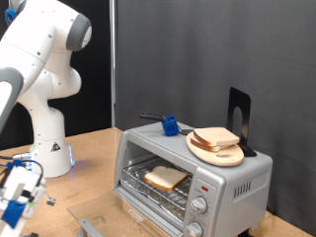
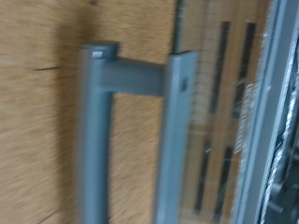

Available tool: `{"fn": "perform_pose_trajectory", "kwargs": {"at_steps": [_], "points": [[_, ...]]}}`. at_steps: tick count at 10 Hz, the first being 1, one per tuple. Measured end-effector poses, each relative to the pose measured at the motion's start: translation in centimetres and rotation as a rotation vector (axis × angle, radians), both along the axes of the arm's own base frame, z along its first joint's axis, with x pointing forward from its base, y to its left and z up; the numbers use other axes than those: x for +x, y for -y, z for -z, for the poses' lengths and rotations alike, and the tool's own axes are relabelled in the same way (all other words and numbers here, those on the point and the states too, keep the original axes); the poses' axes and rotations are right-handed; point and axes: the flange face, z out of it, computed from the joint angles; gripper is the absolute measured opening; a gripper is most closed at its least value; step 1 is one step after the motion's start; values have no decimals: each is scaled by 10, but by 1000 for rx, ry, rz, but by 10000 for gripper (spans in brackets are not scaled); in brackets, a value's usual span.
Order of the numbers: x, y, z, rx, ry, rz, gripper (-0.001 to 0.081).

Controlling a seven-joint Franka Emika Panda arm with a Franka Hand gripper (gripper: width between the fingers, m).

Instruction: Make a piece of toast with the oven

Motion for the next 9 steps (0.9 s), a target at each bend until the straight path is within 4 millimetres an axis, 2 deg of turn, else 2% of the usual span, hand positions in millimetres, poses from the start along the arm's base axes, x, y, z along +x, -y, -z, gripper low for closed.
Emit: {"fn": "perform_pose_trajectory", "kwargs": {"at_steps": [5,7,9], "points": [[8,-59,11,67,-3,-68,803],[9,-76,4,100,10,-90,803],[6,-85,-14,174,36,-116,803]]}}
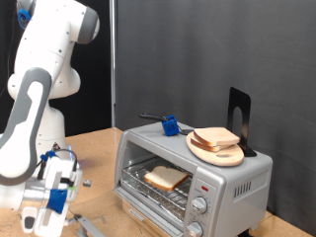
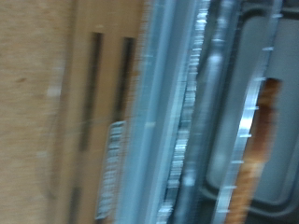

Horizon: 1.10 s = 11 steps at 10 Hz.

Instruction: Make a piece of toast with the oven

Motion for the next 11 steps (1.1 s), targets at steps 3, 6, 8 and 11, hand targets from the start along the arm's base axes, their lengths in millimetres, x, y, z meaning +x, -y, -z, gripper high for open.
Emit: {"fn": "perform_pose_trajectory", "kwargs": {"at_steps": [3,6,8,11], "points": [[-4,-3,-31,105,10,-22,803],[-5,-16,-61,157,38,-22,803],[-6,-33,-78,183,76,-34,803],[-4,-64,-100,192,74,-34,803]]}}
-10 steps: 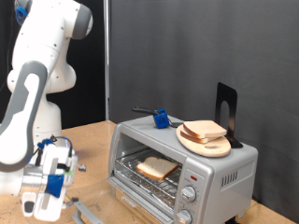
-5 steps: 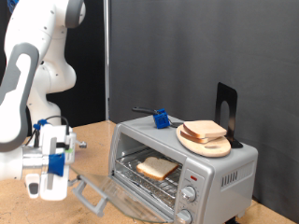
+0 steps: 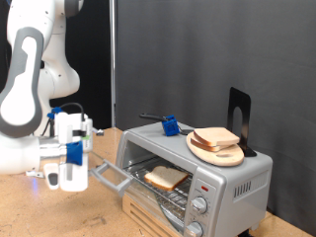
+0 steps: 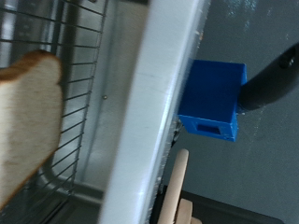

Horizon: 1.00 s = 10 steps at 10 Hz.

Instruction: Make a piece of toast with the oven

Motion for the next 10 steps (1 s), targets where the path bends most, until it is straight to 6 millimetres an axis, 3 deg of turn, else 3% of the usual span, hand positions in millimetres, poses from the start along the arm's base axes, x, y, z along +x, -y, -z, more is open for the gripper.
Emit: {"fn": "perform_pose_trajectory", "kwargs": {"at_steps": [7,9,10], "points": [[8,-76,-55,-57,1,40,803],[6,-75,-63,-75,-22,58,803],[5,-66,-65,-91,-40,74,803]]}}
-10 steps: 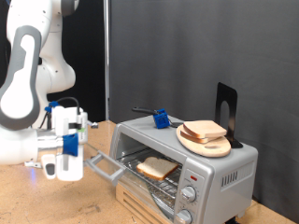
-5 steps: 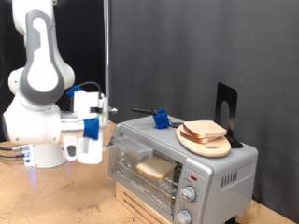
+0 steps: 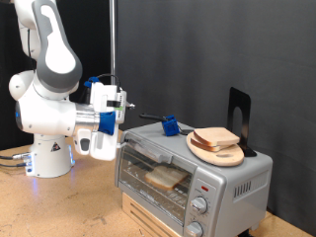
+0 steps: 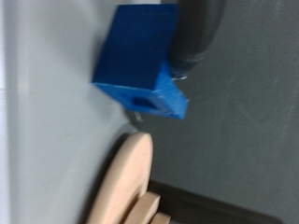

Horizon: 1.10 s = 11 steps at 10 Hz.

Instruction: Make a piece of toast with the oven

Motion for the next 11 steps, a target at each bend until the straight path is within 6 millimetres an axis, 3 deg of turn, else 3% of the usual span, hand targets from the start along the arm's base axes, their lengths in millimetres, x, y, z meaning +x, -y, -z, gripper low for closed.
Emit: {"fn": "perform_pose_trajectory", "kwargs": {"at_steps": [5,6,8,11], "points": [[-15,82,-10,-13,-16,134,803],[-14,91,-14,-10,-11,151,803],[-12,89,-14,15,-14,155,803],[24,106,-22,109,-23,266,803]]}}
